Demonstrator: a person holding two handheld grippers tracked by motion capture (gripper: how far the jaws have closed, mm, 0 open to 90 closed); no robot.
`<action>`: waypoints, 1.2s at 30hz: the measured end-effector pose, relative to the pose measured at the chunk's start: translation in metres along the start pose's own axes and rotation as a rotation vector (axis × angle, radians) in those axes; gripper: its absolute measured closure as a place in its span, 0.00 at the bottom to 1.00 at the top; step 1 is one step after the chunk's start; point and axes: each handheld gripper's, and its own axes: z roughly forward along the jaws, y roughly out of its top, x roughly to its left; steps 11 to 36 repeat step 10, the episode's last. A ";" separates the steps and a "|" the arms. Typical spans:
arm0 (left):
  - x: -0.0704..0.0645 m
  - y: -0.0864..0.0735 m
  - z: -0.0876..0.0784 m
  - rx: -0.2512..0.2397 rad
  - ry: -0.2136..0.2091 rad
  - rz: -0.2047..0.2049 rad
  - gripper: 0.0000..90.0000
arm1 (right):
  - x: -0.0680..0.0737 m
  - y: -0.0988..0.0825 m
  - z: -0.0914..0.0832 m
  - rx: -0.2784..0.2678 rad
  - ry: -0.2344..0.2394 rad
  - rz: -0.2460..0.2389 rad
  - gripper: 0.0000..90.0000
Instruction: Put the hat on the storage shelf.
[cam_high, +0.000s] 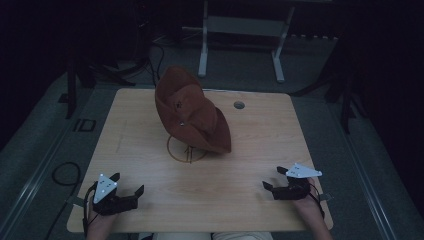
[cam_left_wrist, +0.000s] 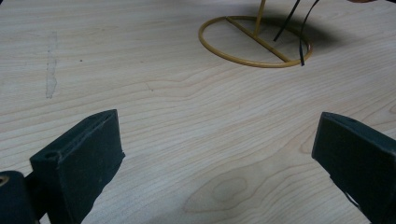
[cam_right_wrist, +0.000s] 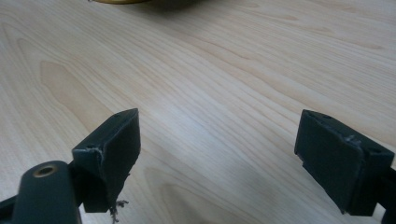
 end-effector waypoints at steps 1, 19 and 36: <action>0.000 0.000 0.000 0.000 0.000 -0.001 0.02 | -0.001 0.000 0.000 -0.002 -0.003 -0.004 0.16; -0.001 -0.001 -0.001 0.000 -0.001 -0.006 0.02 | -0.002 -0.002 0.000 -0.009 0.002 -0.008 0.16; -0.001 -0.001 -0.001 0.000 -0.001 -0.006 0.02 | -0.002 -0.002 0.000 -0.009 0.002 -0.008 0.16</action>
